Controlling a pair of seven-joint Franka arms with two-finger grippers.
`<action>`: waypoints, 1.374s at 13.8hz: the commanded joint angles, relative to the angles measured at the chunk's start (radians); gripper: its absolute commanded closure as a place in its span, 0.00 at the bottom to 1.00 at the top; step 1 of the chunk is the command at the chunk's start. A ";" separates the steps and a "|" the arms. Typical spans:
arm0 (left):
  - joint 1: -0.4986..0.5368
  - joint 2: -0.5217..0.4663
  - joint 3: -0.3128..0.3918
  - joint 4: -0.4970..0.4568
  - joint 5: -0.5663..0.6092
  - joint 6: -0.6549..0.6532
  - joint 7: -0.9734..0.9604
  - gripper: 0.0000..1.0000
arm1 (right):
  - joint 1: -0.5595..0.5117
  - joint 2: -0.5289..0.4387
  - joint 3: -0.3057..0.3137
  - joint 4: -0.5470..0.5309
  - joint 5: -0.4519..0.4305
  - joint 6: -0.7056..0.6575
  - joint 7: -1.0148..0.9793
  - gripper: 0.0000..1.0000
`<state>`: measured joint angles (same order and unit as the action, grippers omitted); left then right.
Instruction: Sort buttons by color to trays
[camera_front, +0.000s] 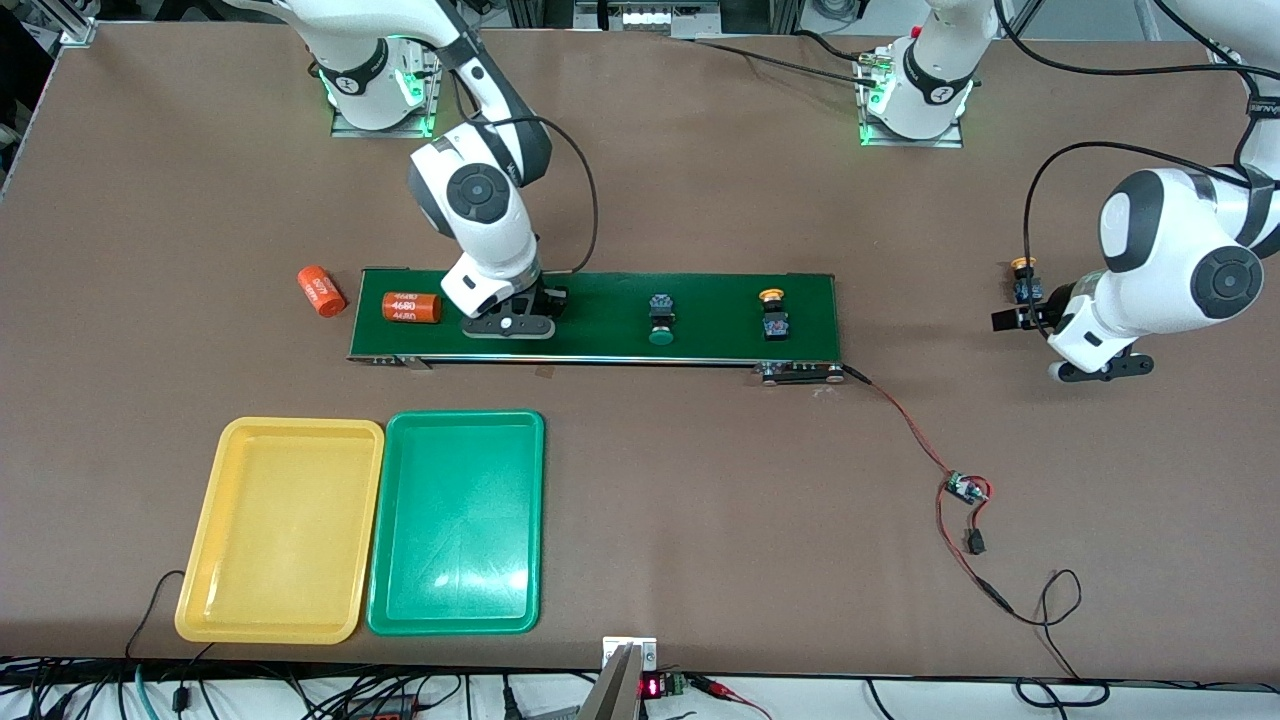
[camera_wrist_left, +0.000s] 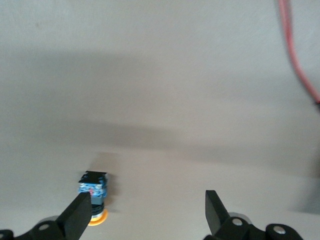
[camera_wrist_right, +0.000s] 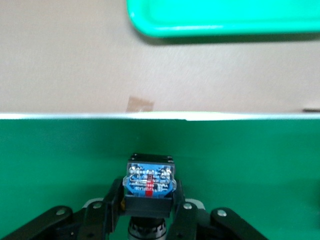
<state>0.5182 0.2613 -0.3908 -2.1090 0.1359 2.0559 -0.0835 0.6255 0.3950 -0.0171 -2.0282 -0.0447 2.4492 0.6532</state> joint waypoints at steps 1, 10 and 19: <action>0.051 0.003 -0.011 -0.077 0.019 0.075 0.056 0.00 | -0.056 -0.018 0.002 0.101 -0.014 -0.109 -0.065 0.93; 0.163 0.050 -0.008 -0.137 0.129 0.128 0.214 0.00 | -0.311 -0.002 0.000 0.376 0.002 -0.412 -0.493 0.91; 0.197 0.078 0.038 -0.236 0.133 0.271 0.316 0.00 | -0.316 0.261 -0.078 0.652 0.023 -0.346 -0.606 0.90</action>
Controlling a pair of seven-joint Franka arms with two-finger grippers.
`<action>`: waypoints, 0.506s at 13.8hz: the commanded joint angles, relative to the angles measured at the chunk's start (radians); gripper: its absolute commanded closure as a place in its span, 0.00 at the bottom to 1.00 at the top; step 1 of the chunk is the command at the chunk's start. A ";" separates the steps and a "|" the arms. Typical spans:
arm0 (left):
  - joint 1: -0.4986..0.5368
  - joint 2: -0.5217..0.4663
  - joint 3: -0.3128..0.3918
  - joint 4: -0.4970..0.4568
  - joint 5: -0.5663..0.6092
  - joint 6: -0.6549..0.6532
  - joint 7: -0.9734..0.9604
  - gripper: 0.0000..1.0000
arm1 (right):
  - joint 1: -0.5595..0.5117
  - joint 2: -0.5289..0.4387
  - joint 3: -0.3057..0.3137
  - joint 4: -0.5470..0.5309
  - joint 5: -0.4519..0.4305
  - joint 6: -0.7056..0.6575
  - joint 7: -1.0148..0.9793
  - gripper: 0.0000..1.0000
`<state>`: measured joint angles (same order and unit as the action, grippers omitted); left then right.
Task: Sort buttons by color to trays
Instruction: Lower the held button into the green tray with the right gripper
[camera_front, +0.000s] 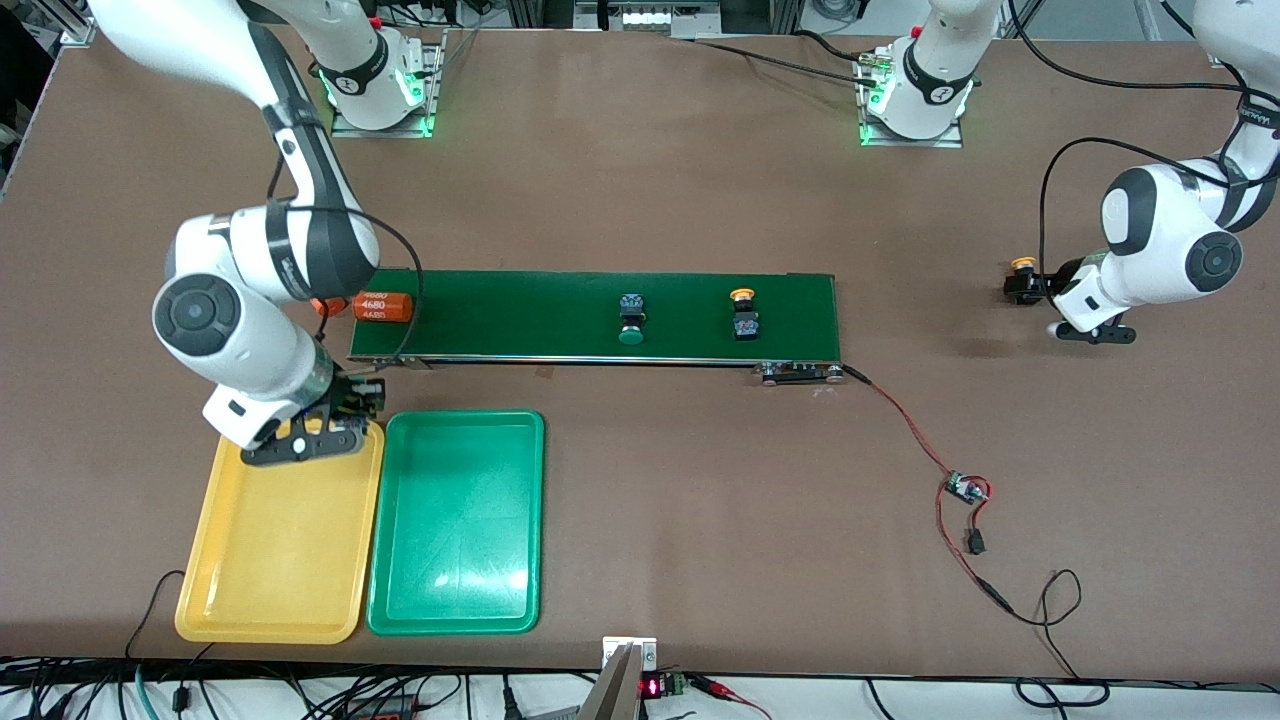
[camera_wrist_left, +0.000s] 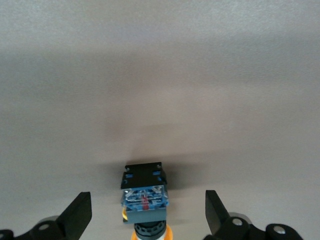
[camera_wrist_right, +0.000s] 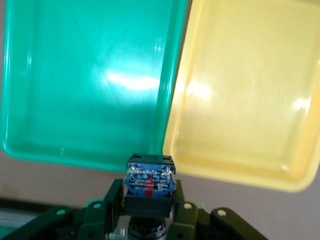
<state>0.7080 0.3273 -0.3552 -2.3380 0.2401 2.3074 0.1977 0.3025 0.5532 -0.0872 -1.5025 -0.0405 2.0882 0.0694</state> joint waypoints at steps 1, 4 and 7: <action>0.005 0.016 0.008 -0.007 0.028 0.020 0.051 0.00 | 0.009 0.131 -0.008 0.142 0.019 0.045 -0.020 0.90; 0.002 0.018 0.025 -0.010 0.028 0.018 0.065 0.07 | 0.010 0.197 -0.008 0.147 0.019 0.160 -0.019 0.88; 0.001 0.019 0.028 -0.015 0.028 -0.014 0.112 0.69 | 0.009 0.249 -0.008 0.154 0.019 0.220 -0.016 0.88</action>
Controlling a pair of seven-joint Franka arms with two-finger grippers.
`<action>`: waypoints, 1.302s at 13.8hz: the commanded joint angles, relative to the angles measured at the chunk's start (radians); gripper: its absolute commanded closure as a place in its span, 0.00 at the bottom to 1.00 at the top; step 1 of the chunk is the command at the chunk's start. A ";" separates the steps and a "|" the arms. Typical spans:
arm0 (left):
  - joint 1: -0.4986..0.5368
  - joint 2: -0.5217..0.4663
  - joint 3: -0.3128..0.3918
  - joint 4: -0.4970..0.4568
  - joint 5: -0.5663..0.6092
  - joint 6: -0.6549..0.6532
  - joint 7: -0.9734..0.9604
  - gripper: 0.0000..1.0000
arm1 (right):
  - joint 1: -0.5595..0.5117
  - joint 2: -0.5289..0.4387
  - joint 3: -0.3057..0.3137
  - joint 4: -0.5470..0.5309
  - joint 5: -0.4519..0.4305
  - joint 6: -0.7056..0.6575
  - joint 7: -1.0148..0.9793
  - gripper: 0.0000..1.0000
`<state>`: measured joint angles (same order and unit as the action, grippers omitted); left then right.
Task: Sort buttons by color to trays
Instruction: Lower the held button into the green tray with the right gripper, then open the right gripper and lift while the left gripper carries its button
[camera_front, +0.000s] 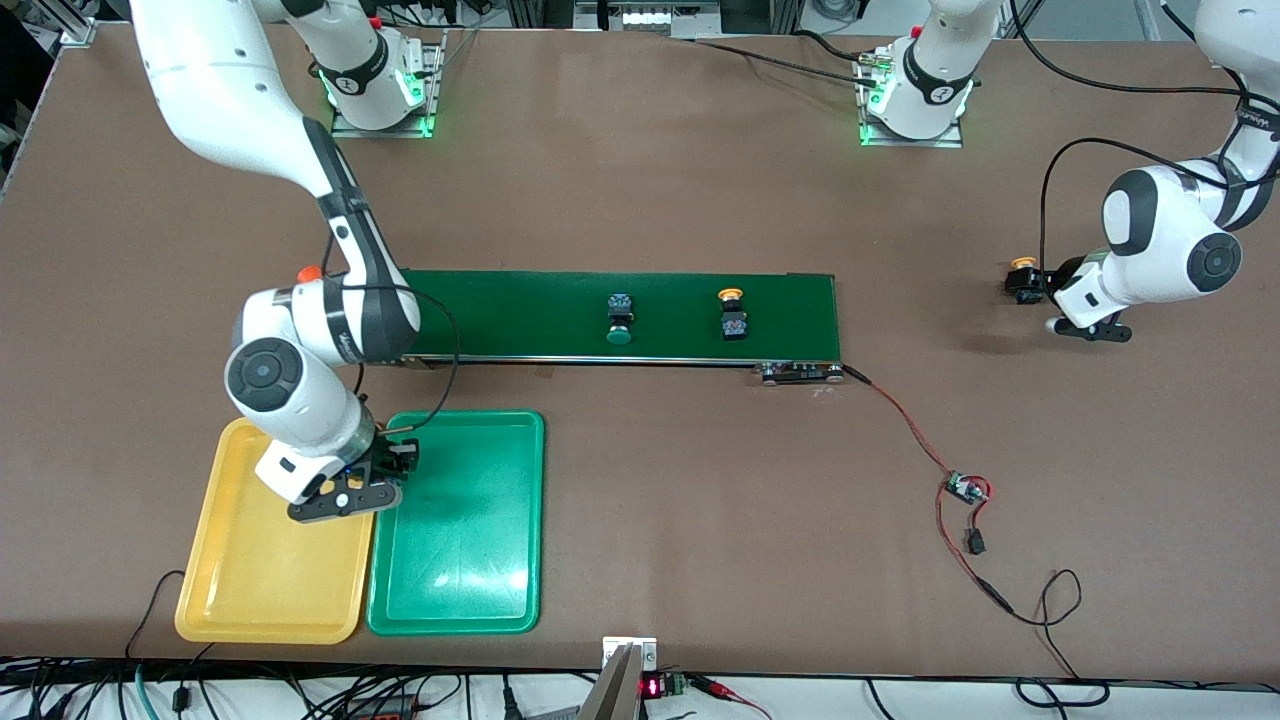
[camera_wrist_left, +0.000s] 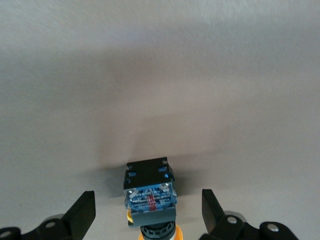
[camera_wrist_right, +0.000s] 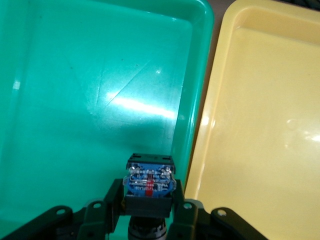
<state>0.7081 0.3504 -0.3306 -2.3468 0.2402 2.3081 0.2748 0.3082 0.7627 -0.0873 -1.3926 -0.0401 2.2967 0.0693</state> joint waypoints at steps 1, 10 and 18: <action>-0.004 -0.008 0.004 -0.003 0.027 -0.016 0.037 0.86 | 0.006 0.049 -0.008 0.044 0.017 0.013 -0.013 0.88; -0.197 -0.107 -0.005 0.121 -0.001 -0.018 -0.002 1.00 | 0.043 0.090 -0.002 0.035 0.022 0.101 0.083 0.57; -0.571 -0.114 -0.091 0.149 -0.005 -0.030 -0.468 1.00 | 0.040 -0.008 -0.002 -0.092 0.052 0.132 0.075 0.00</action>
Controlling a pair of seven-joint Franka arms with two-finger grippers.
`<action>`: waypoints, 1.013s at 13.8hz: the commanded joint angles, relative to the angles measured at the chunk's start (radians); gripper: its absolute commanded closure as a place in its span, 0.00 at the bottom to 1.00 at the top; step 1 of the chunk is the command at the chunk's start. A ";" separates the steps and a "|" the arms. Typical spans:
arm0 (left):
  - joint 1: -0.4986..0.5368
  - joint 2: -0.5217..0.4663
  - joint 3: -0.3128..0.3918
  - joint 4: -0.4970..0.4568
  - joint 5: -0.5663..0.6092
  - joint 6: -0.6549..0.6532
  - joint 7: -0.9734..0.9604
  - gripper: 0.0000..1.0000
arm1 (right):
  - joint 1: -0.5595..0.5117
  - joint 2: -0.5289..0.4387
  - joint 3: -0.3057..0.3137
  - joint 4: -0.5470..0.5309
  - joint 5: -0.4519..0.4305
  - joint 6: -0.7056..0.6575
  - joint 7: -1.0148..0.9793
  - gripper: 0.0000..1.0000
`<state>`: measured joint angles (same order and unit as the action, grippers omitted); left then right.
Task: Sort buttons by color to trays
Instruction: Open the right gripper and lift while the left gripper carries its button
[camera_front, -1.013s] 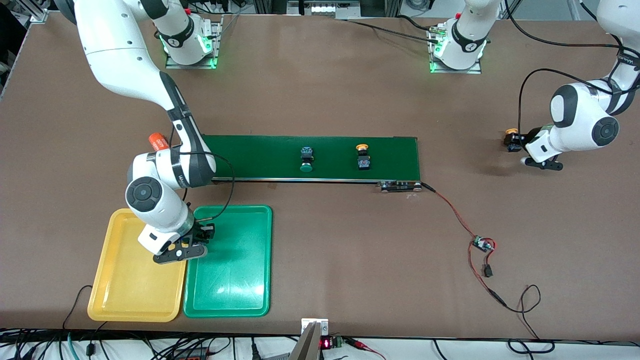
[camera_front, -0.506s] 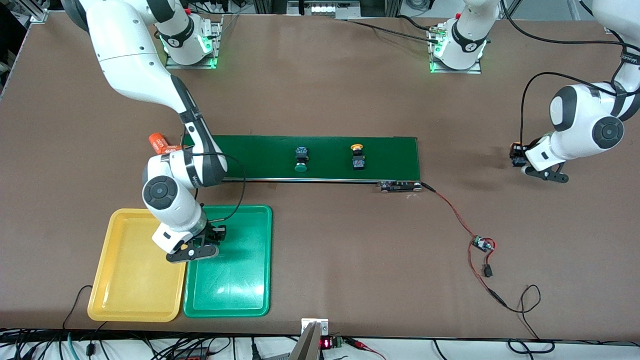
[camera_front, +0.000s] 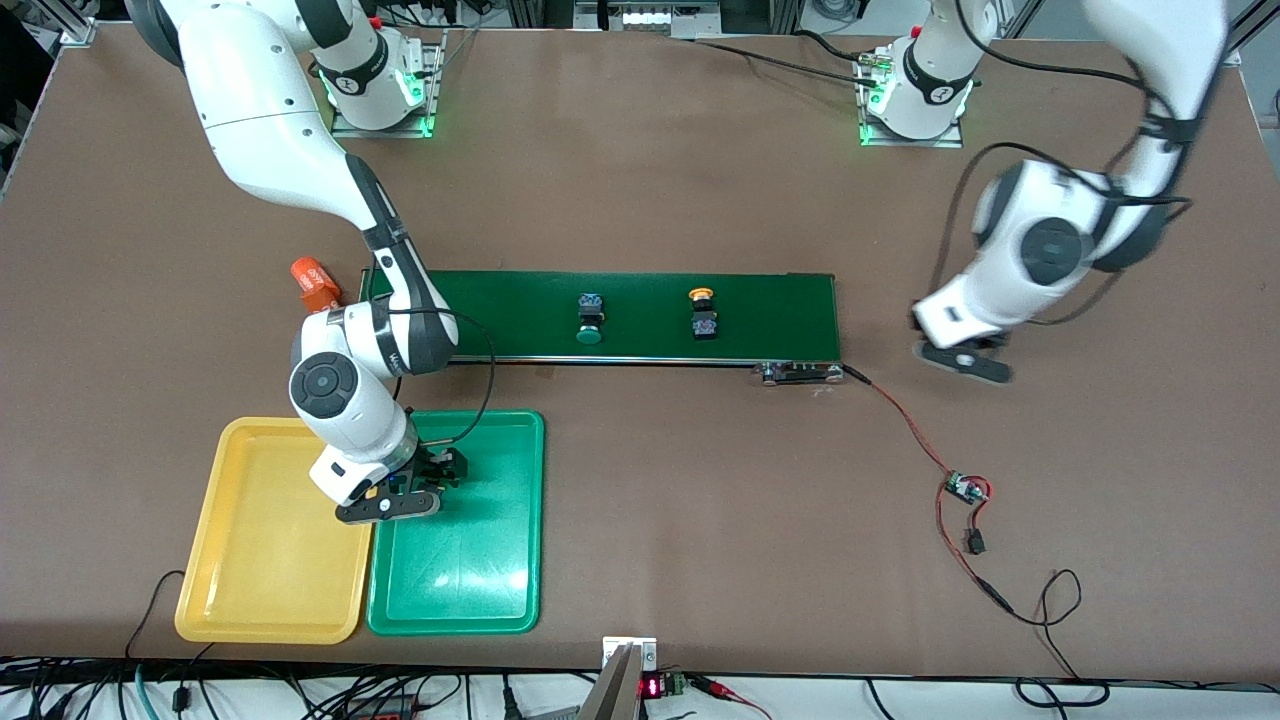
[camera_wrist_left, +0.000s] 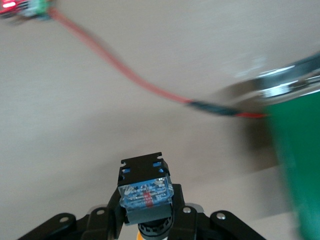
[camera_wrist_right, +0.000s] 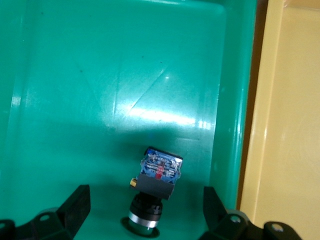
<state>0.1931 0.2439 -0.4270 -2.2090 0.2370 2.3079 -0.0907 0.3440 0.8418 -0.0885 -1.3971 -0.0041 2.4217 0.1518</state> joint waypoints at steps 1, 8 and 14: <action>-0.088 -0.008 -0.002 0.015 -0.005 -0.048 -0.139 1.00 | 0.006 -0.143 0.000 -0.145 0.018 0.002 -0.005 0.00; -0.234 0.067 -0.006 0.095 -0.314 -0.041 -0.315 1.00 | 0.010 -0.516 0.047 -0.412 0.019 -0.266 0.029 0.00; -0.250 0.118 -0.004 0.123 -0.306 -0.036 -0.314 0.87 | 0.009 -0.748 0.104 -0.646 0.019 -0.340 0.204 0.00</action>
<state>-0.0524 0.3493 -0.4363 -2.1123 -0.0585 2.2812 -0.4137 0.3571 0.1721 -0.0115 -1.9487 0.0060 2.0762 0.2741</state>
